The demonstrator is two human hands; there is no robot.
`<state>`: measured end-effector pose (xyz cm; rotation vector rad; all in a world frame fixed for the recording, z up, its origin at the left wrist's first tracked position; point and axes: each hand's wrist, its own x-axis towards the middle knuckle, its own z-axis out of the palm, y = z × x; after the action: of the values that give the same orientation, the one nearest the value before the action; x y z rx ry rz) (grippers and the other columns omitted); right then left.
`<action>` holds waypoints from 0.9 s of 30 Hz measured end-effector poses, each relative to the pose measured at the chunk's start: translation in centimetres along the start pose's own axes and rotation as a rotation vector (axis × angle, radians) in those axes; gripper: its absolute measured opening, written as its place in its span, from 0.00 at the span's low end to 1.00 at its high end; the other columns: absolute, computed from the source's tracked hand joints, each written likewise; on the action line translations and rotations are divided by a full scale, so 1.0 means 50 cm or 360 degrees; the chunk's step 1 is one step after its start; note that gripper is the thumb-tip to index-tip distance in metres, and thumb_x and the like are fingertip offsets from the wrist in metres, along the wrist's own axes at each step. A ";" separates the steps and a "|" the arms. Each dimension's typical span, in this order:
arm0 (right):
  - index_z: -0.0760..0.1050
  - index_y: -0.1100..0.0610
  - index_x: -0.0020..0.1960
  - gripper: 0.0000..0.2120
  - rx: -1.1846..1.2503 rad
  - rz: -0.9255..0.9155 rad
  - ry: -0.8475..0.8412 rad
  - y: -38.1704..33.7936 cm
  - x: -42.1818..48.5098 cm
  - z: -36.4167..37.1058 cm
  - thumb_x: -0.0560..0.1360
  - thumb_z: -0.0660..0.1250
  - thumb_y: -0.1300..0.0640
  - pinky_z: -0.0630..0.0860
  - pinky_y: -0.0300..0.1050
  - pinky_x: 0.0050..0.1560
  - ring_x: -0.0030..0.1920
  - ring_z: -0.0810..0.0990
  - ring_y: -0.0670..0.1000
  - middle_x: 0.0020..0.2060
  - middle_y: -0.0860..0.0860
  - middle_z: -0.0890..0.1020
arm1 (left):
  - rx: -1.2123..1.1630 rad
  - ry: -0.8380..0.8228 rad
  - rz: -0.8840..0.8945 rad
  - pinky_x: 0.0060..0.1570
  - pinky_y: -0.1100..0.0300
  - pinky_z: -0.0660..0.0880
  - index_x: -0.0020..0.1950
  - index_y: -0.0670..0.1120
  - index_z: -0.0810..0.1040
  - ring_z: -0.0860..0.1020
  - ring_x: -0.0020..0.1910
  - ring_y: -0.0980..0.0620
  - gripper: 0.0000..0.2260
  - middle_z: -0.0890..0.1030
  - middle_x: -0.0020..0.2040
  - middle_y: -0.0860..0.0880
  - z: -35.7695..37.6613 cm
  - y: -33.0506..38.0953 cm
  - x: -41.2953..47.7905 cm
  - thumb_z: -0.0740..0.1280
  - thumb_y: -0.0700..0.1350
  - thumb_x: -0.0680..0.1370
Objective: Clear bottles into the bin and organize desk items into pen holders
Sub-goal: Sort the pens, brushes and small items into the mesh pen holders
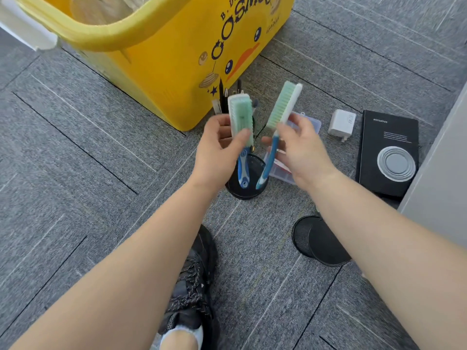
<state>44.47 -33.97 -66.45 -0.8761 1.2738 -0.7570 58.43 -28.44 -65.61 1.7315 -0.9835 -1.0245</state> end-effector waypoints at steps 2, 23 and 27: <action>0.72 0.54 0.56 0.08 0.0037 0.0042 -0.0043 -0.022 -0.002 -0.011 0.82 0.55 0.55 0.81 0.49 0.48 0.44 0.83 0.51 0.47 0.53 0.79 | -0.0113 0.0025 -0.0086 0.50 0.55 0.80 0.60 0.51 0.70 0.81 0.48 0.54 0.14 0.79 0.49 0.52 -0.011 0.012 0.007 0.68 0.50 0.77; 0.76 0.63 0.55 0.12 -0.0597 0.0914 -0.0681 -0.040 -0.066 -0.026 0.79 0.63 0.55 0.79 0.36 0.29 0.30 0.81 0.48 0.48 0.62 0.82 | 0.0341 -0.0679 -0.1061 0.43 0.55 0.82 0.61 0.39 0.72 0.81 0.38 0.49 0.16 0.81 0.51 0.38 -0.089 0.033 -0.063 0.67 0.47 0.78; 0.76 0.63 0.55 0.14 -0.0358 0.0734 -0.0501 -0.038 -0.058 -0.014 0.79 0.63 0.53 0.81 0.37 0.33 0.36 0.85 0.53 0.46 0.60 0.83 | -0.0037 -0.0535 -0.1122 0.41 0.60 0.82 0.52 0.40 0.74 0.82 0.45 0.47 0.10 0.79 0.53 0.39 -0.094 0.058 -0.051 0.65 0.47 0.79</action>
<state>43.37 -32.45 -63.46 -0.8000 1.2258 -0.1059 61.31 -25.70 -60.98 1.9707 -0.5385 -1.8098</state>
